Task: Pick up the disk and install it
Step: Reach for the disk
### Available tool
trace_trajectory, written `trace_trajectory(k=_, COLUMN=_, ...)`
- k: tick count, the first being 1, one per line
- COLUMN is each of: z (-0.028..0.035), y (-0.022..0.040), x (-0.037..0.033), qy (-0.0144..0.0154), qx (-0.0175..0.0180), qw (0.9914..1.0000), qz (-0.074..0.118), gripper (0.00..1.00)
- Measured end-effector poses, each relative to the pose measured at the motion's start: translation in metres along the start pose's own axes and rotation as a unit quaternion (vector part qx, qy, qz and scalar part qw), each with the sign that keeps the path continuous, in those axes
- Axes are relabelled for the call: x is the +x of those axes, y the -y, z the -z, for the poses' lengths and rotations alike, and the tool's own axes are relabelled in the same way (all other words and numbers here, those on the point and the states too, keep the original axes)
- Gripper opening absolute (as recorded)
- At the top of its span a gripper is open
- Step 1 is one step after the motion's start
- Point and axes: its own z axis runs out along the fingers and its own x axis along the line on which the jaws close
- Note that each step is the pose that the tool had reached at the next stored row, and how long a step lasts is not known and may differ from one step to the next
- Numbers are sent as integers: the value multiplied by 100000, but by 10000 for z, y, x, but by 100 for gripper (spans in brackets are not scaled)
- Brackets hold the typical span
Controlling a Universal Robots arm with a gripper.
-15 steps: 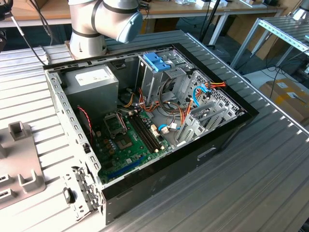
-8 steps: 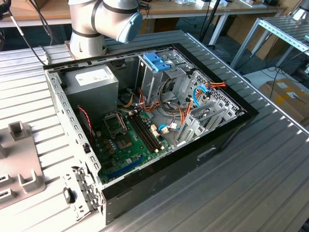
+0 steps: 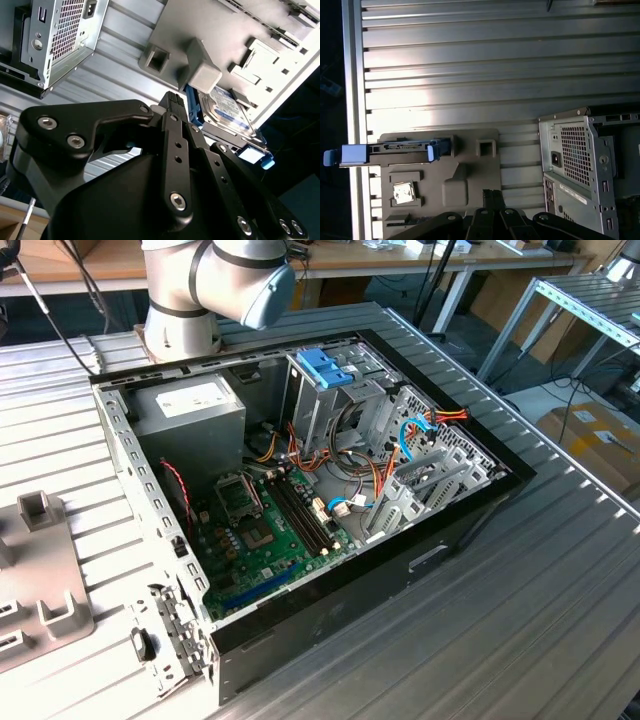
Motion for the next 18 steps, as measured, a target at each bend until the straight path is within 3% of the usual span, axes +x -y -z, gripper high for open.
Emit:
trace_trajectory(k=10, z=-26, y=-67, x=50, qy=5, qx=-4, qw=100000, qz=3, gripper=11)
trace_trajectory(k=18, z=-26, y=-73, x=52, qy=-3, qx=3, qw=100000, qz=4, gripper=11)
